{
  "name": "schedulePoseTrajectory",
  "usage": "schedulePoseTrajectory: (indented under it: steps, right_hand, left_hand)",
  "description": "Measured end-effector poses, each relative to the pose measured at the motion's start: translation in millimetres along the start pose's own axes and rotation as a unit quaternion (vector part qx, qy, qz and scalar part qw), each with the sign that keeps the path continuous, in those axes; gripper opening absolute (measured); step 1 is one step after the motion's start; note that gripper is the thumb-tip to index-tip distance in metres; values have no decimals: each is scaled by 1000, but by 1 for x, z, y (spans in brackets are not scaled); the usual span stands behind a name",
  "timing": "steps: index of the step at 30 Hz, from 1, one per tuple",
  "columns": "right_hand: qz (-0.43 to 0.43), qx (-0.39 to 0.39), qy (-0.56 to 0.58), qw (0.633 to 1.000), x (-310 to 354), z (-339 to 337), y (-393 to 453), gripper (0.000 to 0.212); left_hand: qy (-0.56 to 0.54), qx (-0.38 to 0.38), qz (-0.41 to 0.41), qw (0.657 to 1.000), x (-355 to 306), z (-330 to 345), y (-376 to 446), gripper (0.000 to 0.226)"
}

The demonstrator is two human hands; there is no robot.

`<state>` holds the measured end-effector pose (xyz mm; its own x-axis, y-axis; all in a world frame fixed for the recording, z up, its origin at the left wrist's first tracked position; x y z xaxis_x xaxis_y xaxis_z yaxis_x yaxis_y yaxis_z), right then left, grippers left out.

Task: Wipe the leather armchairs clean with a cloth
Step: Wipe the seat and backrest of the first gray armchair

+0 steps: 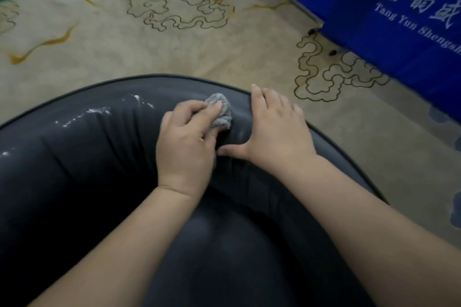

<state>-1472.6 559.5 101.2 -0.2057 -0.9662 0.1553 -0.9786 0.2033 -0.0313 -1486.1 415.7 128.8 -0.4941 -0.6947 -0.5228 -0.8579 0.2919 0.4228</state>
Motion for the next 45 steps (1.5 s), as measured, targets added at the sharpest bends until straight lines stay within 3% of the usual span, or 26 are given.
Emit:
schedulePoseTrajectory:
  steps: [2, 7, 11, 14, 18, 24, 28, 34, 40, 45]
  right_hand:
    - [-5, -17, -12, 1000, 4, 2, 5, 132]
    - [6, -39, -18, 999, 1, 2, 0, 126]
    - [12, -40, -23, 999, 2, 0, -1, 123]
    - [12, -37, -28, 999, 2, 2, -1, 123]
    - [17, -42, -32, 998, 1, 2, -1, 122]
    - [19, -46, -39, 998, 3, 2, 0, 121]
    - [15, -50, -39, 998, 4, 3, 1, 120]
    - [16, -53, -33, 998, 2, 3, 0, 121]
    - [16, -56, -43, 997, 2, 5, 1, 122]
    - [14, -32, -51, 998, 3, 3, 2, 124]
  left_hand:
    - [25, -1, 14, 1000, 18, -11, 6, 30]
    - [32, -87, -103, 990, 62, -41, 11, 30]
    - [-16, -24, -54, 998, 22, -10, 4, 28]
    - [14, -14, -30, 999, 39, -22, 10, 31]
    - [18, -85, -130, 988, 60, -38, 9, 30]
    - [3, 8, -59, 998, 31, -18, -5, 27]
    - [22, 2, -74, 997, 37, -19, 26, 25]
    - [-7, 36, -67, 997, 27, -13, -28, 27]
    - [-46, -2, -102, 994, 39, -17, 7, 28]
    - [-74, 28, -97, 992, 37, -24, -21, 26]
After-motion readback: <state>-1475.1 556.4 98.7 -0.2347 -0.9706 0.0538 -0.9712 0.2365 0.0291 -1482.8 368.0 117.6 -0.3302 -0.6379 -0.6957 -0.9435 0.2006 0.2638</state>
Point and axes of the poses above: each hand's wrist, its own y-axis towards the middle knuckle, its own z-axis out of the palm, x = y × z, the point moved 8 cm from there along y, towards the middle knuckle, and after that the axes turned 3 degrees about x, right-handed, at the moved point
